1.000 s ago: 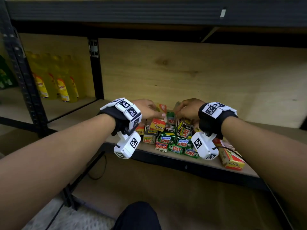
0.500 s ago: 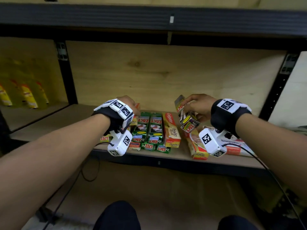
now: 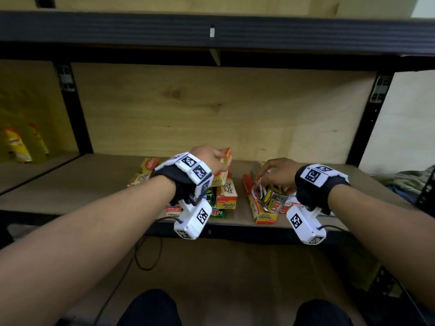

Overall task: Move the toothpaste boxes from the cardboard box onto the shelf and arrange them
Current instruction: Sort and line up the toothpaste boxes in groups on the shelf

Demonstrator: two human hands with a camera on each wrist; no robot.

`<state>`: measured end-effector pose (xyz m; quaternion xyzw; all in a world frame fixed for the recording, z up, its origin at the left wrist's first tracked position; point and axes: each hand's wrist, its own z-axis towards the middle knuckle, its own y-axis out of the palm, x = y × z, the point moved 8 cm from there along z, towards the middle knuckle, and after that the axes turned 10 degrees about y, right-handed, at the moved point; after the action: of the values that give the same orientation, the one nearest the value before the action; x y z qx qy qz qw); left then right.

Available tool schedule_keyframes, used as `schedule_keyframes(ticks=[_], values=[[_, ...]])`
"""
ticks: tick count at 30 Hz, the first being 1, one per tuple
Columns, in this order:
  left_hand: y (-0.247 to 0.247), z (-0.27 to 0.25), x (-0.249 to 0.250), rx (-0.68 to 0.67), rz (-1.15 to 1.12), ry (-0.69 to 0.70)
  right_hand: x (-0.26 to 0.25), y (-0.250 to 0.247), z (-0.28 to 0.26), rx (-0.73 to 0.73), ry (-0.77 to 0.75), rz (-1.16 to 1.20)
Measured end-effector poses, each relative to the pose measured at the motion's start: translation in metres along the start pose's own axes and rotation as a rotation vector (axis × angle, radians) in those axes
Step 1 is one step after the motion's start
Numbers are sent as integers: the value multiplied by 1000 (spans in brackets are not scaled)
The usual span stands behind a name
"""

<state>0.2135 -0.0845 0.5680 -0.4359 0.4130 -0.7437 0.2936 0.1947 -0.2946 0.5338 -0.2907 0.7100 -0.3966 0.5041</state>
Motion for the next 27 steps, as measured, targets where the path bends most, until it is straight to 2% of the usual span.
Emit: schedule_keyframes(ticks=[3, 8, 14, 21, 23, 27], values=[[14, -1, 5, 6, 43, 26, 0, 10, 2, -24, -18, -45], [23, 1, 8, -53, 125, 86, -5, 21, 1, -110, -22, 137], [2, -4, -5, -36, 114, 72, -13, 14, 2, -47, -30, 91], [-31, -16, -56, -41, 256, -18, -53, -3, -7, 111, -199, -7], [-35, -23, -74, -79, 259, -31, -71, 0, -15, 121, -250, -37], [-22, -39, -114, -296, 266, -47, -111, 19, -33, 116, -375, -91]])
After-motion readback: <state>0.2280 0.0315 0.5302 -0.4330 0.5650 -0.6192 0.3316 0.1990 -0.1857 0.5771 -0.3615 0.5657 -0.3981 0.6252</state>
